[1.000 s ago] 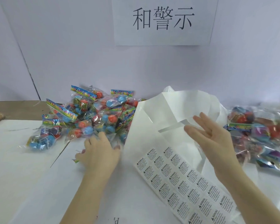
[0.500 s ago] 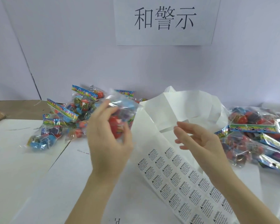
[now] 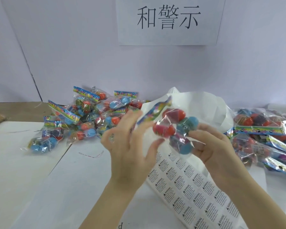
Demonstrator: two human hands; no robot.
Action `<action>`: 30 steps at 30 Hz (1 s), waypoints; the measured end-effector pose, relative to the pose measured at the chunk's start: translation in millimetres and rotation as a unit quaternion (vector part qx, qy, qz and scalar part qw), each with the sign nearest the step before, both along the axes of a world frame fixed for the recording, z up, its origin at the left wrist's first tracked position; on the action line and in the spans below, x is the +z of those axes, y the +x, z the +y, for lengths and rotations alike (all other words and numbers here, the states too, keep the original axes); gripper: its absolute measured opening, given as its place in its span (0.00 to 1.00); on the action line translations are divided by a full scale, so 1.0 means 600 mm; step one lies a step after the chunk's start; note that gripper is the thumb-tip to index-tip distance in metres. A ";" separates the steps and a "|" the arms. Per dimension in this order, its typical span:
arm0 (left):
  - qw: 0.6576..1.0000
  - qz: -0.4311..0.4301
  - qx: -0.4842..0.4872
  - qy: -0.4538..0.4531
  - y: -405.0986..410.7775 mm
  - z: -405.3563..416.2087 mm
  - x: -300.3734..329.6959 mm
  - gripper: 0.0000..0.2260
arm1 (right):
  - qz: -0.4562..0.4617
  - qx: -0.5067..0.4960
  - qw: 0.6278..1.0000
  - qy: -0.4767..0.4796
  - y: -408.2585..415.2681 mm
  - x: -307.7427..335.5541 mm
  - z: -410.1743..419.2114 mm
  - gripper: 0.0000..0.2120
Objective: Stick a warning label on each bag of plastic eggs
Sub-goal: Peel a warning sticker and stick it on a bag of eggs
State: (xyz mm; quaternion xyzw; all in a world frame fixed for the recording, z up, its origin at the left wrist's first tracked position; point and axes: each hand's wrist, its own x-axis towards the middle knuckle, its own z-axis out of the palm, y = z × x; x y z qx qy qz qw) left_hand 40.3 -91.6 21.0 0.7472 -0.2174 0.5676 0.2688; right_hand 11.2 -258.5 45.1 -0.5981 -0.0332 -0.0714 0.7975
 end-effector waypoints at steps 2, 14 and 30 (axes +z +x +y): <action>0.986 0.090 -0.038 -0.138 -0.006 -0.004 0.007 0.16 | -0.026 0.000 0.998 0.058 -0.002 0.003 0.003 0.23; 0.594 0.542 -0.450 -0.388 -0.024 -0.027 0.027 0.15 | -0.130 -0.056 0.988 -0.066 -0.021 -0.004 0.044 0.11; 0.656 0.493 -0.436 -0.369 -0.022 -0.021 0.035 0.19 | -0.181 -0.203 0.946 -0.179 -0.015 -0.001 0.027 0.09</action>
